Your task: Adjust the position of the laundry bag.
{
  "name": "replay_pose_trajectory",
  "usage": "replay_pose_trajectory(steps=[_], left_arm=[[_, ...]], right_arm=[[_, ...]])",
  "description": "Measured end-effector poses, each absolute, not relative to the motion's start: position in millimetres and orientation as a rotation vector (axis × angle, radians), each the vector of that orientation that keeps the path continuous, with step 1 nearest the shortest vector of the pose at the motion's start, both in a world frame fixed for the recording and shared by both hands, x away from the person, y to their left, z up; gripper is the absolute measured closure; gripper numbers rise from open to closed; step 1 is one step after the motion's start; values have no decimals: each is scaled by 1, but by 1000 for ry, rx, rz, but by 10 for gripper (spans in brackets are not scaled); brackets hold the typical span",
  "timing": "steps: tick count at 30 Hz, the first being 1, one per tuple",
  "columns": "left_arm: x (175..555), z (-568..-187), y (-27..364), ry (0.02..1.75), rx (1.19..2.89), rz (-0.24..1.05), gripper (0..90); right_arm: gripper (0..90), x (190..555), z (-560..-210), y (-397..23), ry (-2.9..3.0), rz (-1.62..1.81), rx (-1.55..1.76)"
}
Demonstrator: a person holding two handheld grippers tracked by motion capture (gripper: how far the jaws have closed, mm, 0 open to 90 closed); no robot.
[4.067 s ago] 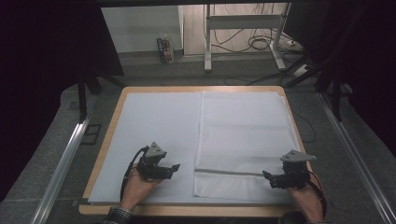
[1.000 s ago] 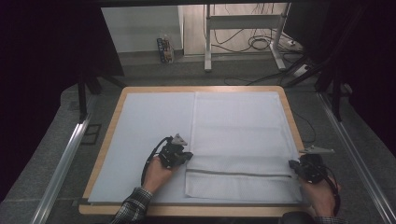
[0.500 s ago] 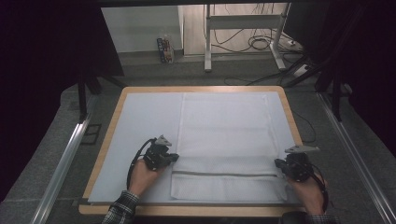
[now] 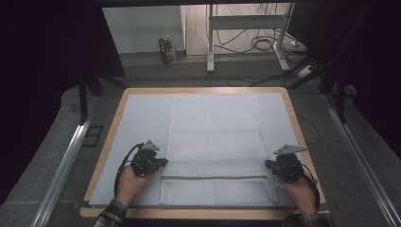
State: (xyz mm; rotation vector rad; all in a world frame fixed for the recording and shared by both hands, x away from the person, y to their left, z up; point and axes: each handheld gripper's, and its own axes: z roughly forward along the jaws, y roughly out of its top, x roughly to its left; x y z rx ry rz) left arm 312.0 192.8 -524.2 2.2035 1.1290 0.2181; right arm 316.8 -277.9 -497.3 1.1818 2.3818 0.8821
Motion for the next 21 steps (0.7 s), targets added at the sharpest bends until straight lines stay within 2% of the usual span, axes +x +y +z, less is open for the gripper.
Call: replay_pose_trajectory(steps=[13, 21], left_arm=[[312, -525, 220, 1209, 2194, 264, 882], [312, -526, 218, 1203, 2216, 274, 870]], right_arm=[[877, 323, -501, -245, 2452, 890, 1090], [869, 323, -503, -243, 2473, 875, 1083]])
